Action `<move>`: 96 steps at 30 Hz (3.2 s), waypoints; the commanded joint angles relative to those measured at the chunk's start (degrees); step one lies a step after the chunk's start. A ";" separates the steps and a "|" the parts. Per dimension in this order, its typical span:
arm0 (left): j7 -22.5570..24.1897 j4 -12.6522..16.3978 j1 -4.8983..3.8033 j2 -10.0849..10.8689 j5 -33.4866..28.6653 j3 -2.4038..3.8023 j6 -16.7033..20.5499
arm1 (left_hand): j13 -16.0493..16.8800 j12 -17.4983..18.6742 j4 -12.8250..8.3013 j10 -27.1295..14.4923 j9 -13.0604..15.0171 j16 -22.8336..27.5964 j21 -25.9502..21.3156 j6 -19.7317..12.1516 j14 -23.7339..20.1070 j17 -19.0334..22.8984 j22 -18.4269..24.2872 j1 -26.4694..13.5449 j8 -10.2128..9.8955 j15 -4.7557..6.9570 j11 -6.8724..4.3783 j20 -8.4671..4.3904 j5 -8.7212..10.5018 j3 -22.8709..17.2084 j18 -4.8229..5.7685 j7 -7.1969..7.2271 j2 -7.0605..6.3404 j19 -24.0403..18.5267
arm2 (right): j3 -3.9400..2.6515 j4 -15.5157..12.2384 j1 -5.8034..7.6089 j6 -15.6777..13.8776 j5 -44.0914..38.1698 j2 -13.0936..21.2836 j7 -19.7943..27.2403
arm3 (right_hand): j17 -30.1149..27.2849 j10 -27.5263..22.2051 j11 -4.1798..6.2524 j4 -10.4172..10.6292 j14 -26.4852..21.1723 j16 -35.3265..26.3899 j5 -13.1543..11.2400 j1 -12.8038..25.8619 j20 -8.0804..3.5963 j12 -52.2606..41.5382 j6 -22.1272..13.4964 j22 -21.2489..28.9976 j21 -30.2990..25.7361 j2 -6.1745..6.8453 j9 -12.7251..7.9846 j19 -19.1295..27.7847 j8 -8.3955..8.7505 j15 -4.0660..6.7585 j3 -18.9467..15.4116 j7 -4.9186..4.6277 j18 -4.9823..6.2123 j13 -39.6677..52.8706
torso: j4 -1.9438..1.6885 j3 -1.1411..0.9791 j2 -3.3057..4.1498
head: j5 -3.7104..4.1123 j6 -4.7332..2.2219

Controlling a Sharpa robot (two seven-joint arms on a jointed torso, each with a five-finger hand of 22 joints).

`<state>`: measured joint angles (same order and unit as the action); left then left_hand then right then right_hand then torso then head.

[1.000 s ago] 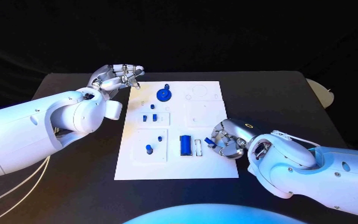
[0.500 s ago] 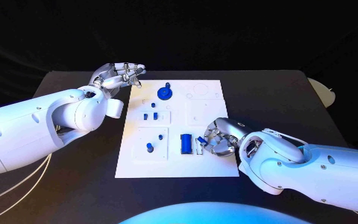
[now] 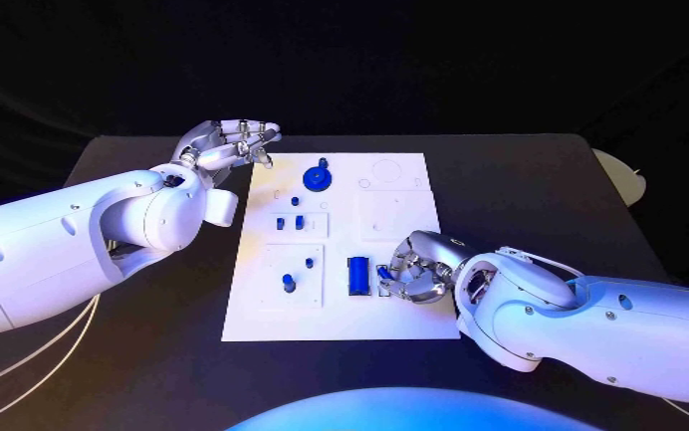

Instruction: Assemble the parts on the task board

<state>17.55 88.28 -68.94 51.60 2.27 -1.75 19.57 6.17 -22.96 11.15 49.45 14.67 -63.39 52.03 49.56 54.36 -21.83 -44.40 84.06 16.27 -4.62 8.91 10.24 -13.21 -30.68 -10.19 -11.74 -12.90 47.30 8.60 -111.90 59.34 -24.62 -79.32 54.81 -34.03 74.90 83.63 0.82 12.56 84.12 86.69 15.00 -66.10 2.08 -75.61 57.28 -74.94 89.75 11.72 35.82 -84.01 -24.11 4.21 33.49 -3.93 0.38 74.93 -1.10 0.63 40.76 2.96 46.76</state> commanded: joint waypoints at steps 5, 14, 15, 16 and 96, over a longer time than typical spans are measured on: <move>0.14 0.23 -0.04 -0.01 -0.14 0.04 -0.99 | -0.13 -0.33 -0.01 -0.52 0.10 0.20 -0.44 0.30 -0.41 0.14 0.10 -0.28 0.29 -0.09 -0.11 -0.09 -0.05 -0.18 -0.34 -0.09 0.01 0.49 | 0.00 0.15 -0.08 1.17 -0.14 -0.47 -0.81 | 7.59 0.48 0.07 1.18 4.43 0.14 1.66 1.94 -0.28 -0.39 1.20 -15.06 0.25 -0.08 -0.07 -5.99 0.08 0.28 -2.19 0.56 -0.38 6.02 | -0.07 -0.01 0.02 | 0.03 0.10; -0.01 0.25 -0.04 0.03 -0.14 0.04 -1.02 | -0.13 -0.33 -0.01 -0.52 0.10 0.20 -0.44 0.30 -0.41 0.14 0.10 -0.28 0.29 -0.09 -0.11 -0.09 -0.05 -0.18 -0.34 -0.09 0.01 0.49 | 0.00 0.23 -0.08 1.20 -0.31 -0.60 -0.88 | 7.69 0.55 0.04 2.99 4.45 0.18 2.47 3.32 -0.30 -0.50 1.40 -15.06 0.25 -0.20 -0.20 -5.99 0.19 0.26 -4.57 0.53 -0.38 6.16 | 0.01 -0.01 -0.02 | -0.02 0.12; -0.02 0.25 -0.04 0.03 -0.14 0.04 -1.03 | -0.13 -0.33 -0.01 -0.52 0.10 0.20 -0.44 0.30 -0.41 0.14 0.10 -0.28 0.29 -0.09 -0.11 -0.09 -0.05 -0.18 -0.34 -0.09 0.01 0.49 | 0.00 0.23 -0.08 1.22 -0.33 -0.61 -0.87 | 7.64 0.55 0.04 3.27 4.44 0.16 2.74 3.50 -0.30 -0.51 1.42 -15.06 0.25 -0.19 -0.23 -5.99 0.21 0.26 -4.95 0.53 -0.38 6.18 | 0.00 -0.02 -0.01 | 0.01 0.12; -0.02 0.25 -0.04 0.03 -0.14 0.04 -1.03 | -0.13 -0.33 -0.01 -0.52 0.10 0.20 -0.44 0.30 -0.41 0.14 0.10 -0.28 0.29 -0.09 -0.11 -0.09 -0.05 -0.18 -0.34 -0.09 0.01 0.49 | 0.00 0.22 -0.08 1.22 -0.33 -0.62 -0.86 | 7.66 0.56 0.06 3.55 4.45 0.17 3.67 3.58 -0.32 -0.52 1.47 -15.06 0.25 -0.16 -0.26 -5.99 0.24 0.28 -5.62 0.56 -0.38 6.20 | 0.00 -0.02 -0.02 | 0.03 0.14; 9.31 -10.36 2.45 -4.72 -9.31 -0.25 -2.37 | -2.55 11.25 4.87 7.60 1.75 34.92 -30.75 -1.50 -5.17 11.03 20.36 -1.37 0.03 -3.11 0.88 5.79 0.32 4.59 0.05 2.03 -0.53 -5.07 | -0.66 34.32 9.25 -2.22 63.86 -8.20 57.09 | -46.42 -26.22 -8.50 2.89 -26.92 -58.37 -5.31 -14.07 7.29 64.21 -9.30 23.20 -76.87 -1.65 -6.65 28.53 11.85 -8.88 -6.80 -7.40 9.55 -46.22 | 1.12 0.84 -4.20 | 0.51 -9.62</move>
<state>23.57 78.70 -66.65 47.47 -4.04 -2.06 18.17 3.69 -12.30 16.03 57.13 16.54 -29.37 22.12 48.37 49.70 -10.97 -24.63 82.19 16.53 -7.59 9.27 15.80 -12.97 -26.53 -10.19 -9.74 -13.56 42.37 7.97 -79.25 68.56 -31.66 -26.13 47.39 15.15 30.63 57.41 -6.92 15.64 59.69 32.42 10.17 -79.47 8.50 -13.93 48.27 -54.65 16.06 10.22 29.79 -57.31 -13.07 -3.58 25.94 -10.72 9.78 32.00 -0.09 1.45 37.24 3.57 38.61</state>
